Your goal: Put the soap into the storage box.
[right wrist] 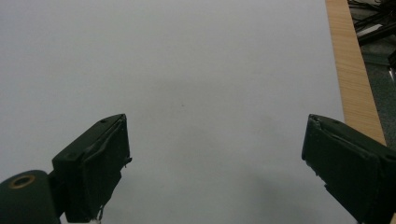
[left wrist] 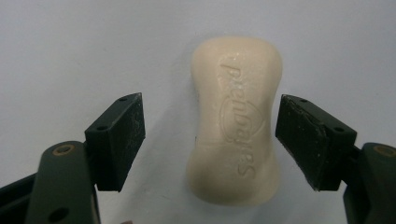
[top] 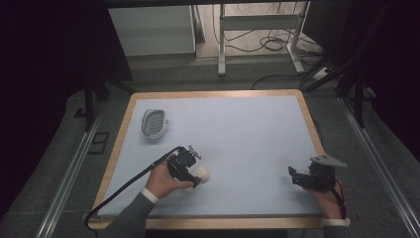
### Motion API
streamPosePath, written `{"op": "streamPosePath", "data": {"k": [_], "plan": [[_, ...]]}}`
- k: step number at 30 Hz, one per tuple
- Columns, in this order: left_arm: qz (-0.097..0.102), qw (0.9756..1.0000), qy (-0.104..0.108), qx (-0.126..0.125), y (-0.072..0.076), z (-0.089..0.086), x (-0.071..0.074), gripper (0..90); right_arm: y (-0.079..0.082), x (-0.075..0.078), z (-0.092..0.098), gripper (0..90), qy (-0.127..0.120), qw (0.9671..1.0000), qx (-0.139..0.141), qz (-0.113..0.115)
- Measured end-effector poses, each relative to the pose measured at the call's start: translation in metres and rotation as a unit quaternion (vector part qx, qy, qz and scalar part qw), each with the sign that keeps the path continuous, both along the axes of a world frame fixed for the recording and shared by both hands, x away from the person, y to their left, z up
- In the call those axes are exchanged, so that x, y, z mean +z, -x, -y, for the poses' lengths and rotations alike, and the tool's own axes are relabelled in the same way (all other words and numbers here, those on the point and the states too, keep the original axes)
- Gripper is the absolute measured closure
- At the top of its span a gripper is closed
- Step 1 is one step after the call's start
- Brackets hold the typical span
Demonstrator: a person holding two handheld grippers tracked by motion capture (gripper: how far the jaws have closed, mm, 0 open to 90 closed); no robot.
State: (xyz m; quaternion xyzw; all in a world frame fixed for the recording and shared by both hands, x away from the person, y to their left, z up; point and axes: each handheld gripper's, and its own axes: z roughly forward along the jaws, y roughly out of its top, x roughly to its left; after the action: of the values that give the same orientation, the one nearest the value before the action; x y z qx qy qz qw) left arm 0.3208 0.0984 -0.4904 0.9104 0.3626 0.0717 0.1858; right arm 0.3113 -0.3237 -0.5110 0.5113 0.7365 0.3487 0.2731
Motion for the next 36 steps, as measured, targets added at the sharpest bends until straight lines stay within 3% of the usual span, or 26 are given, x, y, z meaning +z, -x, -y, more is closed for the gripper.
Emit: {"op": "streamPosePath", "data": {"k": [7,18,21,31,36], "plan": [[-0.011,0.9999,-0.008,-0.004,-0.001,0.007,-0.01,26.9,0.0,0.0,0.001,7.5,0.001,1.0,-0.001,0.001],[-0.018,0.9996,-0.014,-0.017,0.001,0.01,-0.016,40.0,0.0,-0.001,0.001,7.5,0.003,1.0,-0.003,0.0],[-0.019,0.9995,-0.01,-0.023,0.002,0.01,-0.016,48.6,0.0,-0.001,0.001,7.5,0.004,1.0,-0.003,0.001],[-0.019,0.9995,-0.008,-0.022,0.001,0.005,-0.012,49.7,0.001,0.0,0.003,7.5,0.003,1.0,-0.006,0.002],[-0.008,0.9998,0.01,-0.013,-0.001,-0.003,-0.001,49.7,0.001,0.0,0.003,7.5,0.003,1.0,-0.007,0.002]]}}
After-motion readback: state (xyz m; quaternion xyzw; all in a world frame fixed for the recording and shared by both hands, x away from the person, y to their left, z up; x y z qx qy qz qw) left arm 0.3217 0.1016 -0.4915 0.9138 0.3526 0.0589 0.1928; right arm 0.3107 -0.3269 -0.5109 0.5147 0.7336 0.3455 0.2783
